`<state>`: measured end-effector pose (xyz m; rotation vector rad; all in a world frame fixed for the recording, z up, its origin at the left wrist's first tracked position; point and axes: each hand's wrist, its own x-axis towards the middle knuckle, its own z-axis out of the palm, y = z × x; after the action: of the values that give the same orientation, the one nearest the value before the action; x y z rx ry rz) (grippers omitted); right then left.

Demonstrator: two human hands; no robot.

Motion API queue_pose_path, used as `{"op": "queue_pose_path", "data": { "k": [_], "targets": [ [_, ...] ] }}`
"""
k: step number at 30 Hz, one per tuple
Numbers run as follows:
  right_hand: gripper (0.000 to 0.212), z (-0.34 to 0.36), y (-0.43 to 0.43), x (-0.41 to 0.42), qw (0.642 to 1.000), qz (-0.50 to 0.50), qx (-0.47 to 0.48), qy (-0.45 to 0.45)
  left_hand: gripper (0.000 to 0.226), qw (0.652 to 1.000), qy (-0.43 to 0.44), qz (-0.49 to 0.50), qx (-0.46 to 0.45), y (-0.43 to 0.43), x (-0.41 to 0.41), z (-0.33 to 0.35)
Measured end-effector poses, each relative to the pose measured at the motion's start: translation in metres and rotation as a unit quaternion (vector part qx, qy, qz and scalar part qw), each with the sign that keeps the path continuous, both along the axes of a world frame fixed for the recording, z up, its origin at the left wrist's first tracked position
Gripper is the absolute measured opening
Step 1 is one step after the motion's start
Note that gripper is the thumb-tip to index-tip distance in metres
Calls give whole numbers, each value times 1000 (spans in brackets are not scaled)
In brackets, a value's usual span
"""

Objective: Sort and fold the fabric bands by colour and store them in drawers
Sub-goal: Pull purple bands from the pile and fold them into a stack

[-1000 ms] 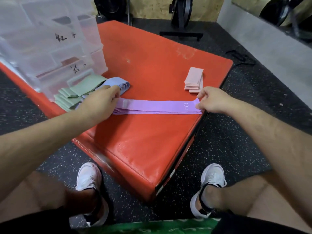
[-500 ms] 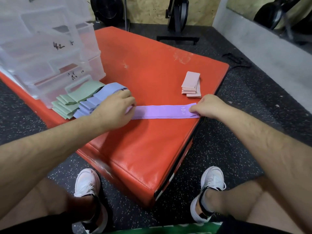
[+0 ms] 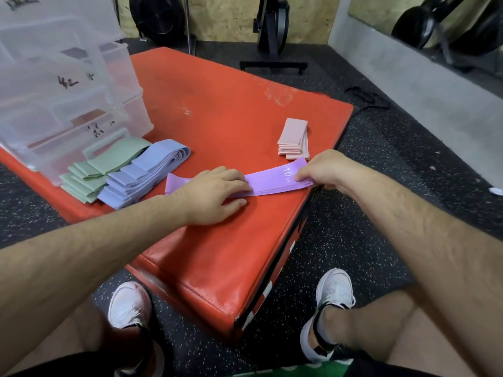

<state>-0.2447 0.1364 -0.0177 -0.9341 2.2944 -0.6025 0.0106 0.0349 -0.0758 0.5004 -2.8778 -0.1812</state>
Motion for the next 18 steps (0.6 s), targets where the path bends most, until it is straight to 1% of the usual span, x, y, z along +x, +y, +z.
{"op": "queue_pose_path", "data": {
  "k": [2, 4, 6, 8, 9, 10, 12, 13, 14, 16, 18],
  "targets": [
    [22, 8, 2, -4, 1000, -18, -18, 9, 51, 1000, -20, 0, 0, 5, -5, 1],
    [17, 16, 5, -4, 999, -30, -35, -18, 50, 999, -34, 23, 27, 12, -12, 4],
    [13, 22, 6, 1, 998, -25, -42, -45, 39, 994, -32, 51, 94, 13, -18, 10],
    [13, 27, 4, 10, 997, -16, -61, -51, 32, 980, 19, 81, 179, 13, -23, 21],
    [12, 29, 2, 16, 996, -10, -73, -49, 32, 965, 60, 106, 232, 13, -24, 28],
    [12, 32, 0, 22, 995, -2, -84, -46, 34, 942, 103, 139, 287, 13, -24, 34],
    [8, 37, -6, 37, 994, 18, -99, -33, 37, 876, 183, 185, 406, 11, -23, 45],
    [9, 40, -9, 45, 994, 31, -104, -23, 37, 840, 213, 188, 462, 12, -22, 50],
    [16, 42, -11, 53, 993, 45, -109, -9, 36, 809, 237, 185, 505, 12, -21, 53],
    [22, 42, -18, 69, 990, 65, -119, 27, 32, 773, 270, 187, 542, 13, -19, 58],
    [21, 39, -23, 82, 988, 78, -127, 39, 31, 756, 293, 192, 553, 14, -15, 60]
  ]
}}
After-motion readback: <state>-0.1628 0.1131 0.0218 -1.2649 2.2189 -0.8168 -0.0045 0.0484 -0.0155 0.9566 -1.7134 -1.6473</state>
